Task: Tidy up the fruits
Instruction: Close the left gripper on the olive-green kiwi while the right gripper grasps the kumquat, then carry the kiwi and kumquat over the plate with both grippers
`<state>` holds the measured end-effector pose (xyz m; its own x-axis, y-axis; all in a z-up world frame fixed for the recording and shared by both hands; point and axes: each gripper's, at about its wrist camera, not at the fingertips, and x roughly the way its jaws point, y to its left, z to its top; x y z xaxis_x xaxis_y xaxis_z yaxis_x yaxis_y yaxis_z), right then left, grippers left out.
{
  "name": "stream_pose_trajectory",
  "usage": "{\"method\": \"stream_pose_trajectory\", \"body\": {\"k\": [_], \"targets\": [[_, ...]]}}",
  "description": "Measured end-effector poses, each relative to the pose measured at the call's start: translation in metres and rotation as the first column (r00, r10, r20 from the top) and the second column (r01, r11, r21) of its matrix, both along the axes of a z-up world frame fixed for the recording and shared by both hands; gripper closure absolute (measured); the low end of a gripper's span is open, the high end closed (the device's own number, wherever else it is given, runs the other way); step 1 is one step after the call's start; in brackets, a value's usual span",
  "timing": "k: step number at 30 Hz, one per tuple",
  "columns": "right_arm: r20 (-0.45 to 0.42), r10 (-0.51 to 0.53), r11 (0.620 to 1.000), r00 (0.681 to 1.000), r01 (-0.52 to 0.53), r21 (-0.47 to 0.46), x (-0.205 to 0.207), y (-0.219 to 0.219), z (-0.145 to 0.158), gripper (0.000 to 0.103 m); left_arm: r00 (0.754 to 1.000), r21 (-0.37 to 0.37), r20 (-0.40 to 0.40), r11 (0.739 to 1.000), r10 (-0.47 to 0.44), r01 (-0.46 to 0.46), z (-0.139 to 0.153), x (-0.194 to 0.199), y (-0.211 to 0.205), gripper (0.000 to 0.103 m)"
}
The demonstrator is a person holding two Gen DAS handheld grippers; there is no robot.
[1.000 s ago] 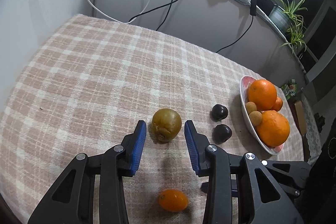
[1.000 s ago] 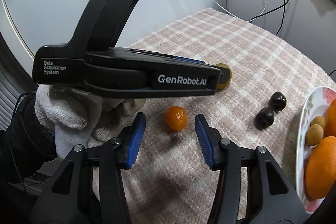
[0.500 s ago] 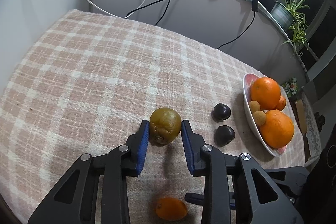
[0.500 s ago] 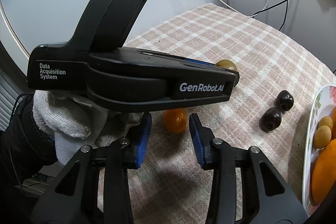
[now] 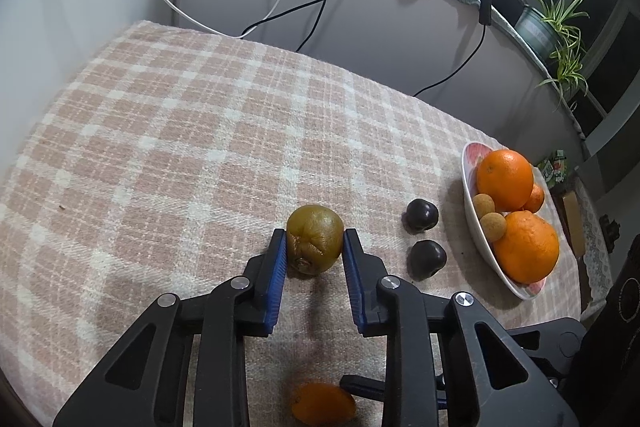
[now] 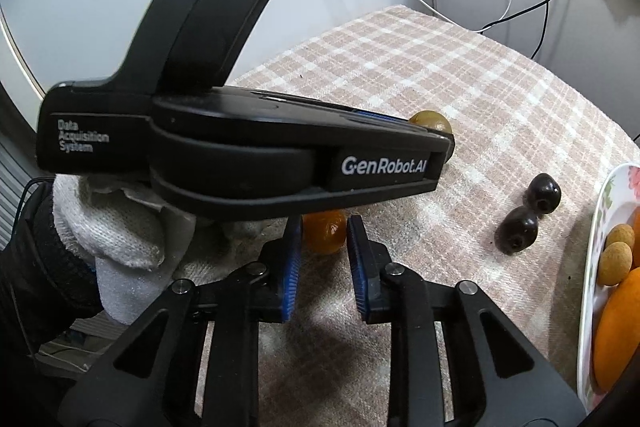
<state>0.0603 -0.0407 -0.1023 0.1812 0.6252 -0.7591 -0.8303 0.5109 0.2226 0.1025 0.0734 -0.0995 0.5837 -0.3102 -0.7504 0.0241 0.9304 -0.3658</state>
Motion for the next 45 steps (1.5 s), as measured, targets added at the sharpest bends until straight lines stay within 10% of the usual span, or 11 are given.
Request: {"method": "stream_pose_trajectory", "body": {"k": [45], "targets": [[0.089, -0.328, 0.940, 0.940, 0.316, 0.128, 0.018, -0.189, 0.078, 0.080, 0.990, -0.022, 0.102, 0.994, -0.102, 0.105, 0.048, -0.003, -0.070, 0.078]]}}
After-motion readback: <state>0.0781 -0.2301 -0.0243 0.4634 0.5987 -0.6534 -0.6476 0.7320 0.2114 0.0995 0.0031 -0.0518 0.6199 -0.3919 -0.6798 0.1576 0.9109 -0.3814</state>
